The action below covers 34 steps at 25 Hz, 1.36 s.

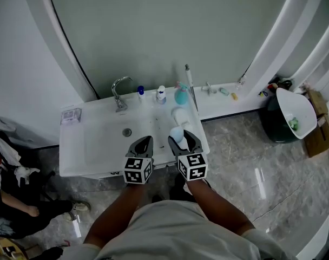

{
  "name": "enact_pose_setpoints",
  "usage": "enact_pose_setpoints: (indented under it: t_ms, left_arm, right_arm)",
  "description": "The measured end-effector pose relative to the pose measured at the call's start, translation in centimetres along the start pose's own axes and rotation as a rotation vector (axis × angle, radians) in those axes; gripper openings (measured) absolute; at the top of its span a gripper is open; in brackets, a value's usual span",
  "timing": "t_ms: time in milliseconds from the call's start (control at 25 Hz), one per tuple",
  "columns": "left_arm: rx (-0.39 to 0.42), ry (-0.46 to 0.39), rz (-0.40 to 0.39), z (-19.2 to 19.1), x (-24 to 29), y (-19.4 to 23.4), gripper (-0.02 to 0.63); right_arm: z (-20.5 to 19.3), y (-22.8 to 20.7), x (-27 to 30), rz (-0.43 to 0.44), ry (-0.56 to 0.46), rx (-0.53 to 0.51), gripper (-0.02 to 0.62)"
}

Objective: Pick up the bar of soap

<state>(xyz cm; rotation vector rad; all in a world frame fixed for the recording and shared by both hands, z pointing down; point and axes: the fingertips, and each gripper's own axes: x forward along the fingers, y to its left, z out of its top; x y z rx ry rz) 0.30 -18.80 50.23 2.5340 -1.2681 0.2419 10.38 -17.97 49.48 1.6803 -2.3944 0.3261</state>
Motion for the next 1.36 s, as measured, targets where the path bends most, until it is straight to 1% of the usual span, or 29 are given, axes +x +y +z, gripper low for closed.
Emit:
enact_pose_setpoints:
  t_ms: [120,320,640,1360]
  left_arm:
    - [0.007,-0.011,-0.012,0.0,-1.7,-0.8,0.009]
    - [0.018,-0.027,-0.025,0.2,-2.8,-2.3,0.009]
    - [0.015,-0.032,-0.026,-0.1,-3.4,-3.7,0.009]
    - [0.011,-0.042,-0.05,-0.3,-4.6,-4.1,0.009]
  right_arm:
    - [0.0,1.3,-1.8,-0.005,-0.011,-0.005,0.265]
    - [-0.5,2.5,-3.6,0.002,-0.014,-0.006,0.265]
    - [-0.8,2.4,-5.1,-0.016,-0.022,0.002,0.265]
    - [-0.7,3.4,-6.4,-0.037,-0.039,0.006,0.265]
